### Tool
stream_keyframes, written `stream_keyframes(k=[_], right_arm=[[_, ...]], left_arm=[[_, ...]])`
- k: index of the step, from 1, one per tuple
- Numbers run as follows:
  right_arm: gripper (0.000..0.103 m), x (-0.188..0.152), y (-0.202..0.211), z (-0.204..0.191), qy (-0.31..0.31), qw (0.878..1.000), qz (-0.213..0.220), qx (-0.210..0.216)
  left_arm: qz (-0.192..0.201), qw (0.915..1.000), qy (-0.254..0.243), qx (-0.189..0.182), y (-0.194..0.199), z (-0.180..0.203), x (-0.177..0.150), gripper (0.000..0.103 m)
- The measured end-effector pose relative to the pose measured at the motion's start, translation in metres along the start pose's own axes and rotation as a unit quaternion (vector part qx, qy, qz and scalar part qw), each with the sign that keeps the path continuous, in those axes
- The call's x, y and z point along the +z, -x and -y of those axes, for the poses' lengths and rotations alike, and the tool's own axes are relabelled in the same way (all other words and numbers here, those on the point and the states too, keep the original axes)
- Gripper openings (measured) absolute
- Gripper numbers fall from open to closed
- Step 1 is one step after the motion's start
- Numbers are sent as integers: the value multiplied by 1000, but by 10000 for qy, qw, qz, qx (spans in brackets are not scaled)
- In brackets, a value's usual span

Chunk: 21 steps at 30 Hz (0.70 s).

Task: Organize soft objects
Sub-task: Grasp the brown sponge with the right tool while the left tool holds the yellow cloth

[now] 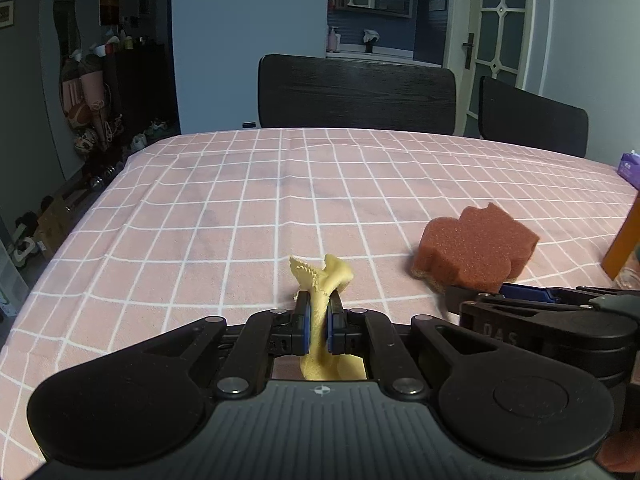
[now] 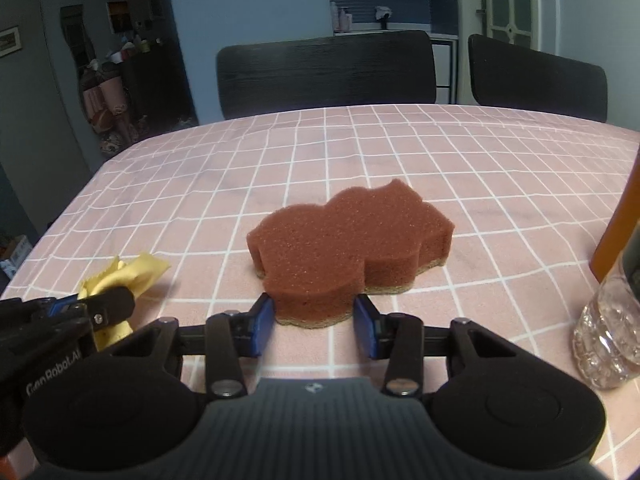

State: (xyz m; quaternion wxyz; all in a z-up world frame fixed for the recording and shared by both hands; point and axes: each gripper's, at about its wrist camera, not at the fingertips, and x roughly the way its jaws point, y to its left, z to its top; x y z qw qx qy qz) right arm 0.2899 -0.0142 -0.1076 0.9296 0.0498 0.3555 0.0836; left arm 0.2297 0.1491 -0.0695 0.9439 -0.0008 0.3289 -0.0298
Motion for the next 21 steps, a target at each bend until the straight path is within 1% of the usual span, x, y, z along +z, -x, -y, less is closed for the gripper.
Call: stream_keyframes(k=[2,3,4,5,6,7,10,13,14,15,16,17,18,19,20,21], right_arm=[[34,-4,10,6,136,9998,-4,111],[31,-8,18,11,192,9995,8,252],[22,-11,26,16,252,9989,16,384],[17,-15,35,21,319,9985,-28,448],[0,-19,43,26,383,9976,-86,577],[0,-23,50,31,439,9965,-152,690],[0,-36,73,45,540,9948,-300,806],[0,-46,90,56,577,9960,-213,655],[2,-47,91,57,595,9959,-183,660],[7,-45,92,58,583,9961,-148,652],[19,-44,91,57,577,9961,-89,655],[27,-42,90,55,600,9959,8,676],[39,-41,88,52,672,9952,115,700],[44,-37,85,48,778,9941,195,727],[46,-35,81,44,901,9930,283,705],[52,-33,76,40,1025,9917,337,694]], left_arm=[[0,9999,13,-101,6,2,-2,8],[-2,9999,23,-150,9,4,-4,8],[7,9998,36,-206,13,5,-6,8],[7,9997,42,-253,17,7,-9,8],[-12,9995,47,-303,21,9,-12,8],[-21,9994,58,-349,24,12,-15,8],[-41,9991,106,-405,35,19,-25,8],[-18,9988,195,-451,44,24,-33,8],[-7,9988,209,-443,45,25,-34,8],[1,9988,224,-429,46,26,-35,8],[6,9989,237,-415,46,26,-35,8],[13,9989,244,-400,46,26,-35,8],[24,9990,253,-376,46,26,-34,8],[45,9990,267,-348,48,26,-33,8],[60,9990,280,-335,49,25,-32,8],[68,9990,295,-329,49,24,-31,8]])
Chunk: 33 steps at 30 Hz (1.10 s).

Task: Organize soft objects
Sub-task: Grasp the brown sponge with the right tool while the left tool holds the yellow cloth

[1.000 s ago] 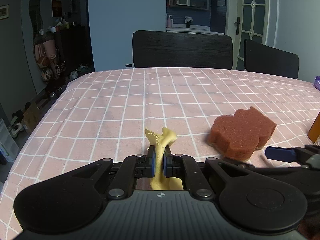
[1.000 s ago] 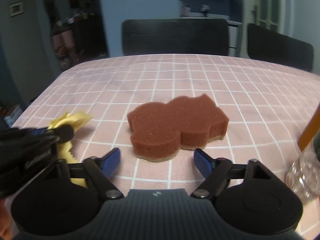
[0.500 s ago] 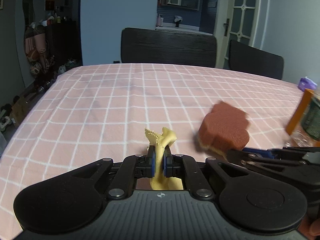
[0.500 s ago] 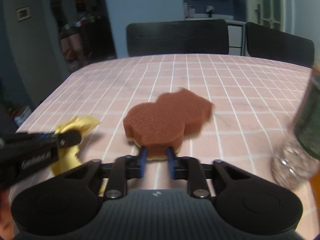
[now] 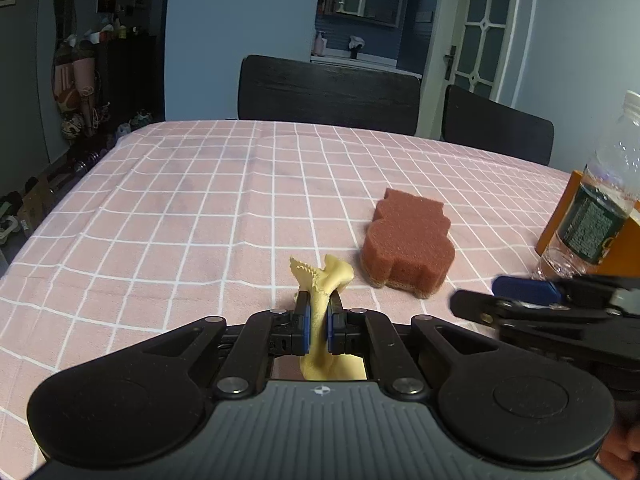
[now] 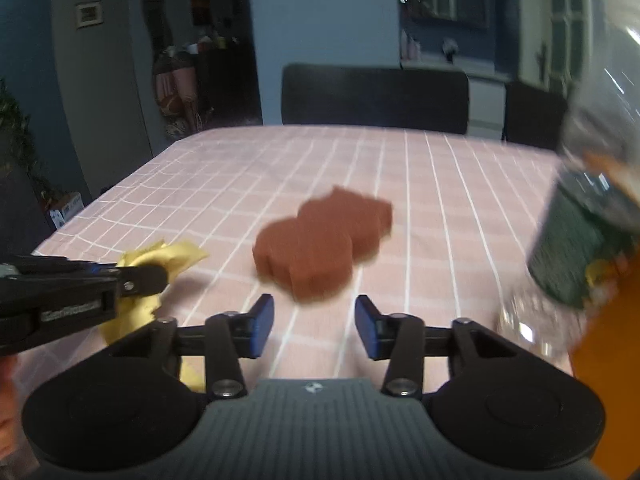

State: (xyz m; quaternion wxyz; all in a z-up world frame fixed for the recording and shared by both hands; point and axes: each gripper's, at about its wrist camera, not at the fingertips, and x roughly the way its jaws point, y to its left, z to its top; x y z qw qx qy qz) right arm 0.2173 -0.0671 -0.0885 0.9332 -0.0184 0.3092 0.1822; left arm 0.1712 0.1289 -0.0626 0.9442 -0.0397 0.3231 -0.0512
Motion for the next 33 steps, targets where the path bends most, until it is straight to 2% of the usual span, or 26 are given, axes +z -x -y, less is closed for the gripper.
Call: stream_keyframes(k=[1,4,8,9,10,13,15,19,25,33], right_arm=[[58,3,-6,-2,117,9999,9,22],[63,7,-24,-8,525,9986,51,-2],[62,9,-47,-7,708,9975,-31,-69],[61,10,-51,-5,684,9976,-78,-51],[53,10,-54,-3,640,9979,-114,-22],[43,10,-54,3,541,9984,-73,154],[40,8,-48,4,543,9982,-66,253],[39,-1,-22,5,654,9965,-127,501],[39,-28,47,7,1061,9900,-246,894],[40,-74,115,21,1680,9797,-563,935]], left_arm=[[9,10000,12,11,0,-1,1,8],[13,10000,42,29,-2,-5,4,8],[-26,10000,59,7,-8,-9,5,8],[-44,10000,70,-3,-10,-10,5,8],[-68,9999,79,-4,-11,-10,4,8],[-103,9999,103,-29,-14,-11,2,8],[-104,9999,114,-61,-13,-10,1,8],[-68,9997,133,-188,-4,-5,-1,8],[-120,9987,148,-465,23,11,-19,8],[-370,9947,54,-960,54,46,-53,8]])
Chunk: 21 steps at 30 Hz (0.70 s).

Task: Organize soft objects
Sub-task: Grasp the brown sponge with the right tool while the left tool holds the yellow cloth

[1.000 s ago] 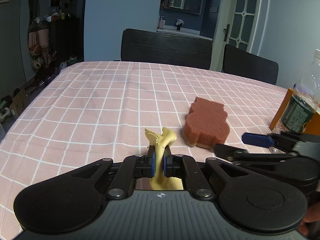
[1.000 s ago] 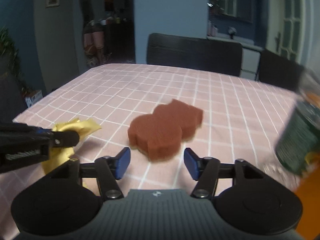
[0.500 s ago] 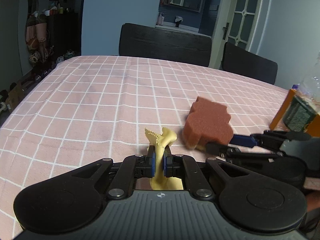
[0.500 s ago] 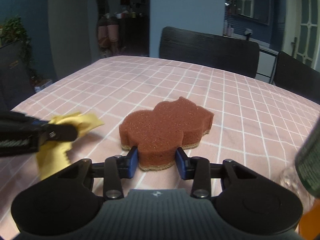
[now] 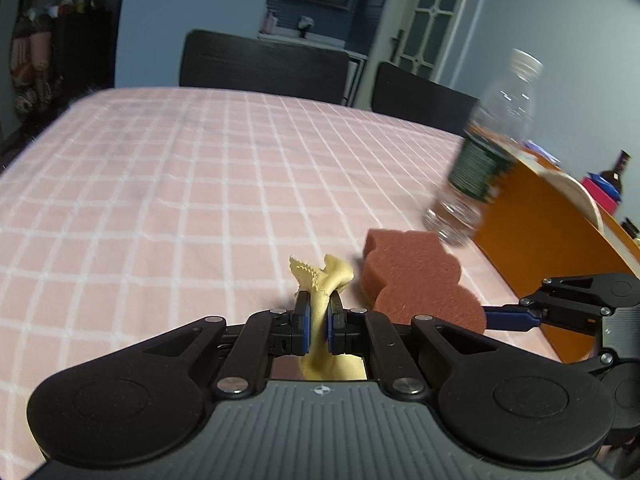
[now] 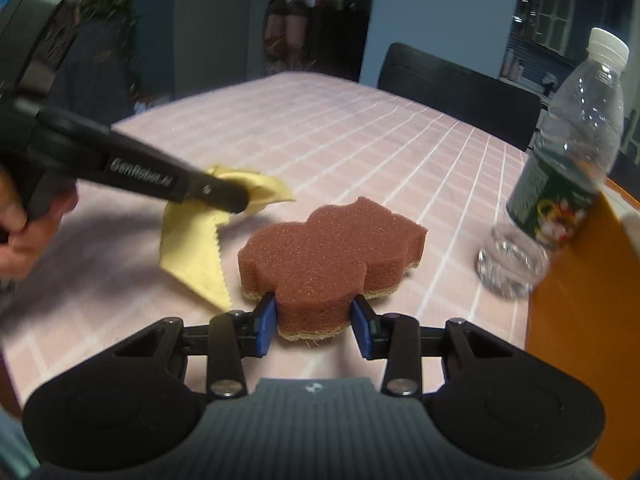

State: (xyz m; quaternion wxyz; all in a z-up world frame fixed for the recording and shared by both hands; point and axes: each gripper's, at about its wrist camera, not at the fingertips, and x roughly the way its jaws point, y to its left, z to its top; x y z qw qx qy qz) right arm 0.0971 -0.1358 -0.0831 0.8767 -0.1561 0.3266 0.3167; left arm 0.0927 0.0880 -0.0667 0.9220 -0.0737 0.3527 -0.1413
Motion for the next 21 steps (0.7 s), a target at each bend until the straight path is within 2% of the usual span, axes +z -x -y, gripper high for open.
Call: stream_keyframes(k=[5,9,11,13,15,17,21], right_arm=[[43,-17,13,-7,249,9996,-94,-80],[73,-16,24,-9,60,9998,59,-202],[81,-10,22,-9,-260,9991,58,-342],[88,-3,14,-9,-885,9944,-47,-584],[91,2,4,-8,-1583,9851,-115,-660],[91,4,-6,-11,-1958,9775,-130,-770],[91,12,-20,-28,-1875,9748,-55,-1206]], left_arm=[[-119,9997,147,-122,-3,13,-14,8],[46,9997,101,219,7,14,-16,8],[112,9992,163,351,12,9,-15,8],[185,9985,199,476,16,6,-14,8],[256,9980,230,529,19,5,-13,8],[309,9979,192,544,22,6,-11,8],[359,9974,1,625,21,11,-11,8]])
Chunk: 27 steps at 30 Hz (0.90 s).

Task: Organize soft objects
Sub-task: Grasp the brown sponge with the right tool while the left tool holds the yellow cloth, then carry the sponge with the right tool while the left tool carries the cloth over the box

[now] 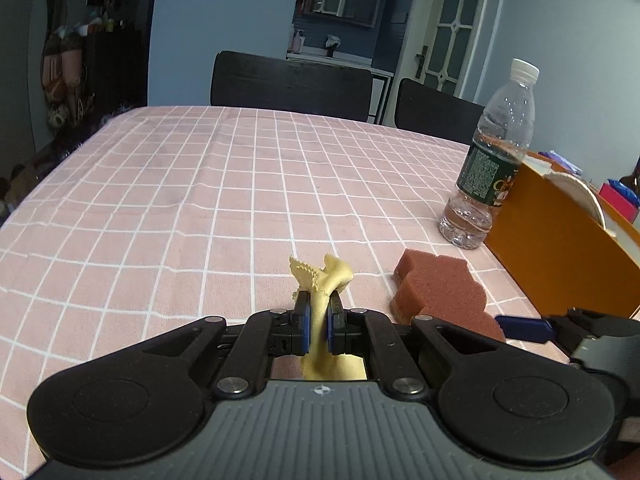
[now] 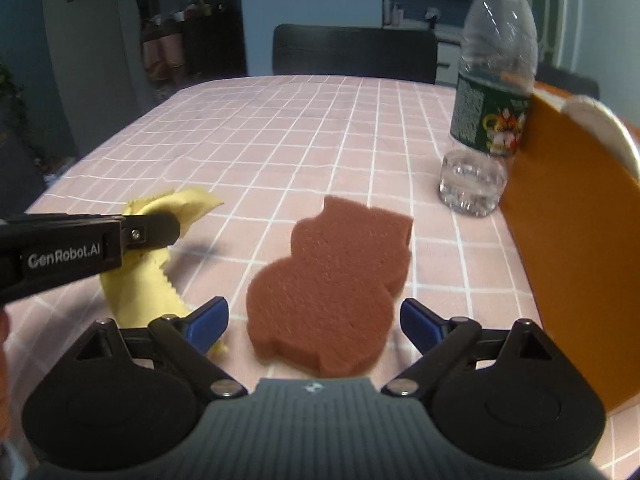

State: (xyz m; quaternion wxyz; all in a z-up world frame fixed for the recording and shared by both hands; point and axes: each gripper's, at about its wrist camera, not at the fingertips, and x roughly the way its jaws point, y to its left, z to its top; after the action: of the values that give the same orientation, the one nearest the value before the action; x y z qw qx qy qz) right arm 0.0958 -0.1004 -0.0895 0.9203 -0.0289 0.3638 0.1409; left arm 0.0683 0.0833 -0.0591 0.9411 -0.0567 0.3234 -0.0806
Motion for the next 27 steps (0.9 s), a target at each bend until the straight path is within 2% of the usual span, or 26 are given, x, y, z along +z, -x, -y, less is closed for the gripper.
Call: stream_keyframes(k=[2,7,15,21,27], right_arm=[[90,3,-4,-7,63,9998,69,-170],[76,8,-12,-1,-43,9997,-86,-229],[67,7,-2,9,-28,9998,-71,169],[66,9,33,14,167,9987,146,454],[66,19,85,31,419,9960,443,654]], left_arm=[[-13,10000,28,-44,-2,0,-1,8],[-98,9998,-24,-151,-5,2,-5,8],[-45,9999,-46,-158,2,6,-4,8],[105,9996,-24,-246,18,11,-1,8],[476,9968,17,-634,45,29,12,8]])
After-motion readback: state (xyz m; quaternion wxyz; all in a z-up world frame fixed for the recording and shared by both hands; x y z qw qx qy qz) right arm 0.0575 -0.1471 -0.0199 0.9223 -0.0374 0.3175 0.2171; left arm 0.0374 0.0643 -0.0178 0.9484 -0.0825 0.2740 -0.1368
